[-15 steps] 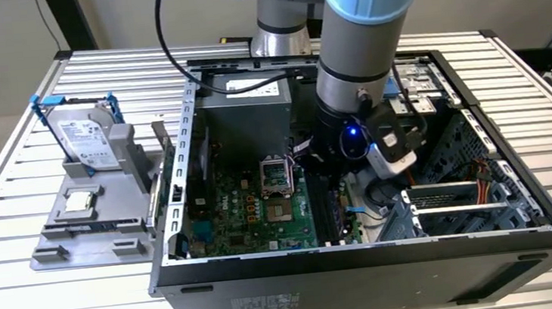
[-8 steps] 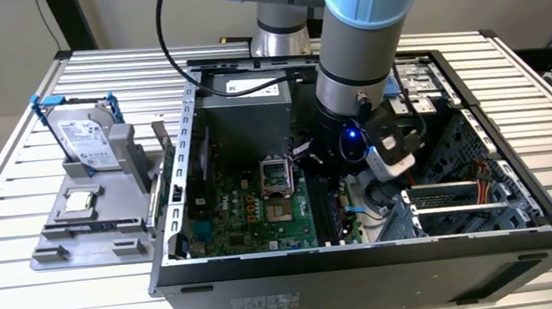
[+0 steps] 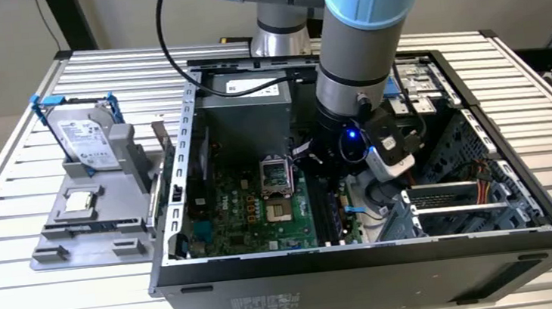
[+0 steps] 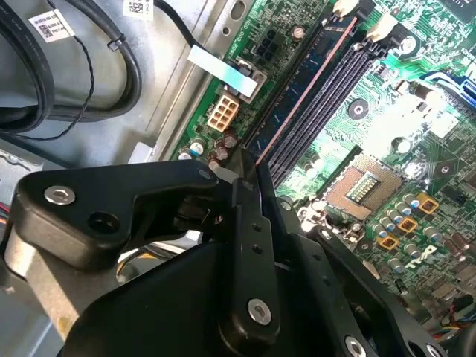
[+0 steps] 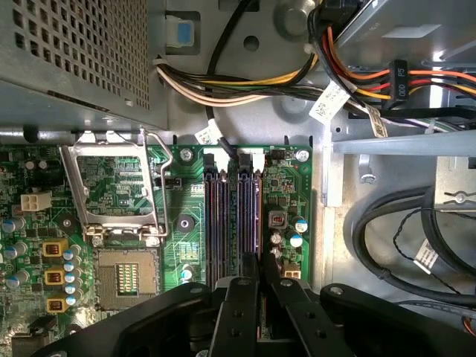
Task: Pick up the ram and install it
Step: 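Insert the ram into the slot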
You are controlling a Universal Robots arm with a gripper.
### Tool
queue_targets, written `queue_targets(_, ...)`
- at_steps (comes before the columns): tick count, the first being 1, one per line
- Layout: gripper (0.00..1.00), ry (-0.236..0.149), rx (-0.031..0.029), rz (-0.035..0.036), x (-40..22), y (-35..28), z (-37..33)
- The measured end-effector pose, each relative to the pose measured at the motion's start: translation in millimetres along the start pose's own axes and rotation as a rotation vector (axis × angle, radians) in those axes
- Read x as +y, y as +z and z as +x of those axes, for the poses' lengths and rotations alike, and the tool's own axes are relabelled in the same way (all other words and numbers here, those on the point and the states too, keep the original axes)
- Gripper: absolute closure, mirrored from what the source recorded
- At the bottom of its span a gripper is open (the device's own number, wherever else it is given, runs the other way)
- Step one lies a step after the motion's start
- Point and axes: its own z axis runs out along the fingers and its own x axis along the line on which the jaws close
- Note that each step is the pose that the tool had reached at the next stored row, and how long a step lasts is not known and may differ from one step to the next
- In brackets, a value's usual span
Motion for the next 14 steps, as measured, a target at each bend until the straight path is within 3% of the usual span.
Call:
queue_targets(4, 0.00, 0.001, 0.0000, -0.0024, -0.3, -2.1, -0.1)
queue_targets(12, 0.00, 0.003, 0.0002, -0.0018, -0.8, -38.1, -1.0)
queue_targets(14, 0.00, 0.003, 0.0000, -0.0019, -0.7, -39.9, -1.0)
